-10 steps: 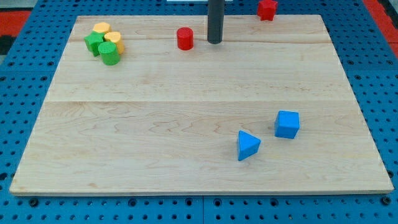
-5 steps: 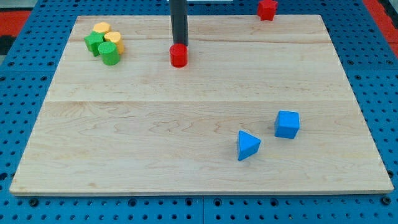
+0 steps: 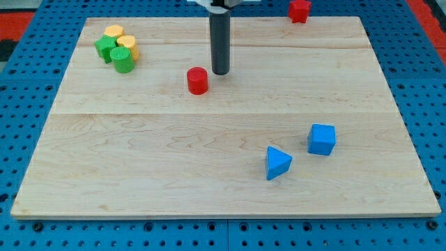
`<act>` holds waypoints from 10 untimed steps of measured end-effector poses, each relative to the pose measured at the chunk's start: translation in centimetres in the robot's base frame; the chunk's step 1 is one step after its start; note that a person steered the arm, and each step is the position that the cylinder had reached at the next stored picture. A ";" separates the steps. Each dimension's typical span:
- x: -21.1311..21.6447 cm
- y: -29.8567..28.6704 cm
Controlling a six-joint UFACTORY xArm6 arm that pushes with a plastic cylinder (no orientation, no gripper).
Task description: Slide the red circle near to the blue triangle
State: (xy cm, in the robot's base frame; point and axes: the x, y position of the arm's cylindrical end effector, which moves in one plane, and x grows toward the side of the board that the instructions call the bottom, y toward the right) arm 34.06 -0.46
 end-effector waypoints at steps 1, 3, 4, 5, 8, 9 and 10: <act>-1.2 -0.2; -1.4 -8.7; 1.4 -5.0; 2.7 -0.1; 9.4 -0.2; 12.0 1.4; 14.3 3.6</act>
State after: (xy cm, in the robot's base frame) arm 48.40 3.17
